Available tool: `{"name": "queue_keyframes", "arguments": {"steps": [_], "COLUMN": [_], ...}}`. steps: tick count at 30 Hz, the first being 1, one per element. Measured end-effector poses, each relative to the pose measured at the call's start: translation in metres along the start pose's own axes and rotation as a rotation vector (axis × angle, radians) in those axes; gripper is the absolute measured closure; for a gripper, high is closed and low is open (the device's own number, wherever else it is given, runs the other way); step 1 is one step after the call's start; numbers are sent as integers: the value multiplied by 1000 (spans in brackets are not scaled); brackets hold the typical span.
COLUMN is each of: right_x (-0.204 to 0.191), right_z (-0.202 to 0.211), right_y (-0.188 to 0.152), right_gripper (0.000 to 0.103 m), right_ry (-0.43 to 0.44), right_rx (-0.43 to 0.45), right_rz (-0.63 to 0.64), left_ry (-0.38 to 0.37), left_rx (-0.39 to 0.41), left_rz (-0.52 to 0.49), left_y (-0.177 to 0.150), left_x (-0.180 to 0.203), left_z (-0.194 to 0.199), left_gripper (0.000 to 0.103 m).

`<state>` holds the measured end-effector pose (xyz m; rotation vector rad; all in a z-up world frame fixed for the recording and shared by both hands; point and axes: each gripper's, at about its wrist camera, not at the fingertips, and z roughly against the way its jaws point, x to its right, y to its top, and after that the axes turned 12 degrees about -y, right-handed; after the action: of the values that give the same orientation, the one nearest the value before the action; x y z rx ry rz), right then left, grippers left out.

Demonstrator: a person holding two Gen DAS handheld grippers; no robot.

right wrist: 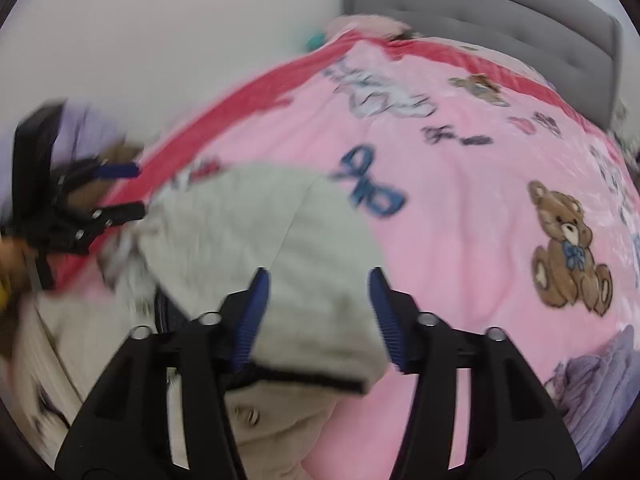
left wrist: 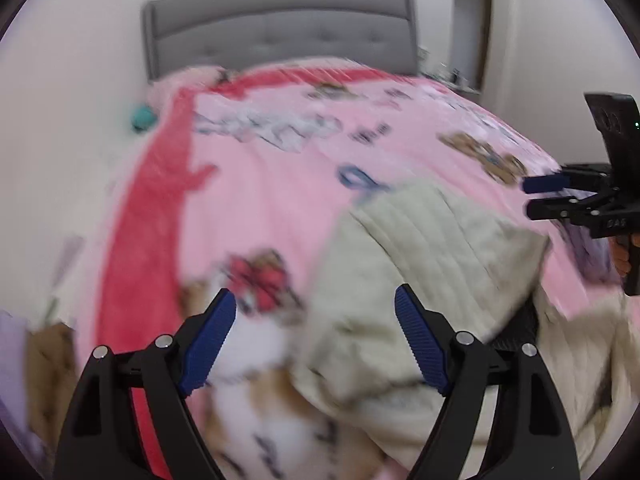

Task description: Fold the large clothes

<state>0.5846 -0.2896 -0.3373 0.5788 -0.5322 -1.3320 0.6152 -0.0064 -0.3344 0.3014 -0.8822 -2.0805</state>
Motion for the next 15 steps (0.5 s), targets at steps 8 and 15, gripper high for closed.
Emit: {"name": "queue_keyframes", "arguments": {"steps": [8,15], "right_x": [15,2], "right_z": [-75,-107], "right_y": [18,-2], "right_gripper": [26,38], "right_ry": [-22,-28], "right_rx": [-338,-420], "right_rz": [-3,-21], "left_ry": [-48,-46], "left_rx": [-306,-460], "left_rz": [114,199], "left_y": [19,10], "left_x": [-47,-51], "left_z": [-67,-110], "left_gripper": [21,18]}}
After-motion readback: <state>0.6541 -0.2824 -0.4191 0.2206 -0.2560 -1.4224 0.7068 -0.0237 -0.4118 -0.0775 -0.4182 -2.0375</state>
